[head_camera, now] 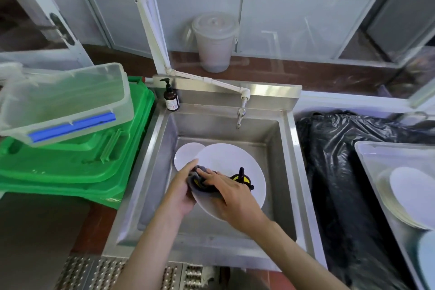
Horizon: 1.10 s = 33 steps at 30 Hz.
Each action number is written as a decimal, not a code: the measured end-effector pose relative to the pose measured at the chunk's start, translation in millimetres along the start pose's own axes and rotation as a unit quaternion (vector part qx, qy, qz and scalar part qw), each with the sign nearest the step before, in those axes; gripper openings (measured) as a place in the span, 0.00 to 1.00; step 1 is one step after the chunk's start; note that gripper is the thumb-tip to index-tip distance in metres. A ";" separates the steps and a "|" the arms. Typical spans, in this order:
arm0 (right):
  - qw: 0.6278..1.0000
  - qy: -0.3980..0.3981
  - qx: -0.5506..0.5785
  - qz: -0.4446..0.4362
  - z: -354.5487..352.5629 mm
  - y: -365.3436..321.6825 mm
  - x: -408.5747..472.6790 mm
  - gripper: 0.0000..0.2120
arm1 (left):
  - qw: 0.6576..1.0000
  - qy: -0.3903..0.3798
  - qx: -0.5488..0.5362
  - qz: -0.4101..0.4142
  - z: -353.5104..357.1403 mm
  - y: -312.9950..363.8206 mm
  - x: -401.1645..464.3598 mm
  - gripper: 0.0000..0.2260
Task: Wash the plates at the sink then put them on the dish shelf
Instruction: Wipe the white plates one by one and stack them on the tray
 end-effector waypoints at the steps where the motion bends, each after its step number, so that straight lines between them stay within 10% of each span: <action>1: 1.000 -0.017 0.012 -0.009 -0.7 -1.0 -4.7 0.19 | 0.999 0.018 0.018 -0.019 -3.2 -0.3 0.8 0.24; 4: 0.992 -0.099 0.054 -0.053 0.2 -0.7 -25.1 0.14 | 0.994 0.048 0.046 -0.082 -4.9 -5.9 -3.2 0.41; 11: 0.978 -0.207 -0.013 -0.029 -27.7 14.8 -71.6 0.29 | 0.991 0.111 0.064 0.046 1.1 3.0 -1.8 0.16; 19: 0.958 -0.022 -0.068 0.277 -100.9 78.1 -134.5 0.19 | 0.980 0.133 0.115 0.089 24.2 4.9 12.5 0.13; 24: 0.832 0.277 0.172 0.449 -138.3 93.4 -165.1 0.03 | 0.984 0.116 0.125 0.059 61.9 -13.2 33.4 0.16; 28: 0.653 0.398 0.421 0.487 -161.9 99.8 -189.8 0.15 | 0.983 0.101 0.149 0.029 115.1 -42.6 48.9 0.14; 33: 0.639 0.364 0.457 0.500 -201.7 121.8 -234.3 0.20 | 0.980 0.063 0.188 0.030 186.9 -90.6 76.7 0.16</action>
Point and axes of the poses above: each hand's wrist, its own x-axis towards the middle knuckle, its own z-axis out of the palm, y = z × x, the point moved 4 cm from there along x, towards the middle knuckle, and after that the axes turned 13 degrees about -z, right-handed, at the moved point
